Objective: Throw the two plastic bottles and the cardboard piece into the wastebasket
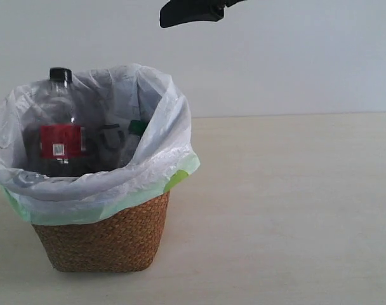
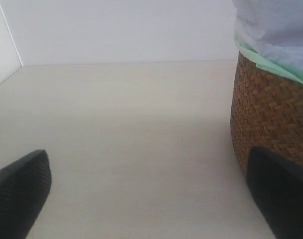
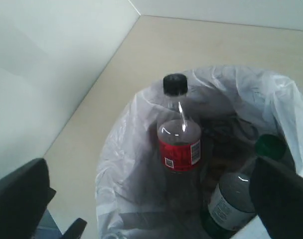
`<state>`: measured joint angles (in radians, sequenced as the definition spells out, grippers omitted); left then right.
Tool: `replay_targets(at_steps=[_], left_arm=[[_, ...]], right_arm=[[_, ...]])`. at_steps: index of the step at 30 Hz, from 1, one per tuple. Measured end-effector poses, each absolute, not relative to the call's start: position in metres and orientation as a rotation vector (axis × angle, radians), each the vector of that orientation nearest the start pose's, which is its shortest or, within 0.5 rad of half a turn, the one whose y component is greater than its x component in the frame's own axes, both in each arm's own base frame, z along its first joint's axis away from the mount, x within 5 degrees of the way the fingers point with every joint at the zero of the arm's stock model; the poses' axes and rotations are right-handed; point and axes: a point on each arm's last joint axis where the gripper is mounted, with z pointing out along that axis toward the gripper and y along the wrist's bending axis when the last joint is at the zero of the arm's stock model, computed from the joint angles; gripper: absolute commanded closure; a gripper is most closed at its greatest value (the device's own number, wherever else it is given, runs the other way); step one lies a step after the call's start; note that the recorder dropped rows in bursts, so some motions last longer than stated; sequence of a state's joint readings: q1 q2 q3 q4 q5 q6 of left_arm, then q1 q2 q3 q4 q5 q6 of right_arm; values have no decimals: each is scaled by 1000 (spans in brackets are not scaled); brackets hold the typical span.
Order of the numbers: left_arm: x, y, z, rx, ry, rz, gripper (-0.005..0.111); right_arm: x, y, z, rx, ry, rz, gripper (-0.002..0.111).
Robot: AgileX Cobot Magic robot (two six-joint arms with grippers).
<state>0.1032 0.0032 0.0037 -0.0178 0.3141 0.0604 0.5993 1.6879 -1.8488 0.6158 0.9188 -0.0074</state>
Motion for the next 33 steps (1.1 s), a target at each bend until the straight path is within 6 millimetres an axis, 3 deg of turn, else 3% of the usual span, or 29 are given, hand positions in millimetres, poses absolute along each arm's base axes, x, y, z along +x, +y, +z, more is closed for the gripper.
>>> replay_targets(at_steps=[3,5,8,12,16,18,20,24,27,31,33], left_arm=[[54,5,183,-50,1805,100,-1],[54,5,183,-50,1805,100,-1],[54,5,183,-50,1805,100,-1],[54,5,183,-50,1805,100,-1],[54,5,183,-50,1805,100,-1],[54,5,183,-50,1805,100,-1],[54,5,183,-50,1805,100,-1],[54,5,183,-50,1805,100,-1],[54,5,183,-50,1805,100,-1],[54,5,183,-50,1805,100,-1],[54,5,183,-50,1805,100,-1]], right_arm=[[288,244,434,-561,2242,993,12],[290,240,429,-584,2280,894,24],[292,230,421,-591,2352,725,54],[293,219,413,-611,2439,534,108],[293,208,410,-640,2480,369,108],[287,196,423,-633,2435,286,108],[270,181,447,-610,2363,267,108],[201,128,494,-546,2160,274,108],[170,101,505,-491,2041,250,108],[97,49,514,-408,1792,289,108],[75,33,512,-390,1725,298,108]])
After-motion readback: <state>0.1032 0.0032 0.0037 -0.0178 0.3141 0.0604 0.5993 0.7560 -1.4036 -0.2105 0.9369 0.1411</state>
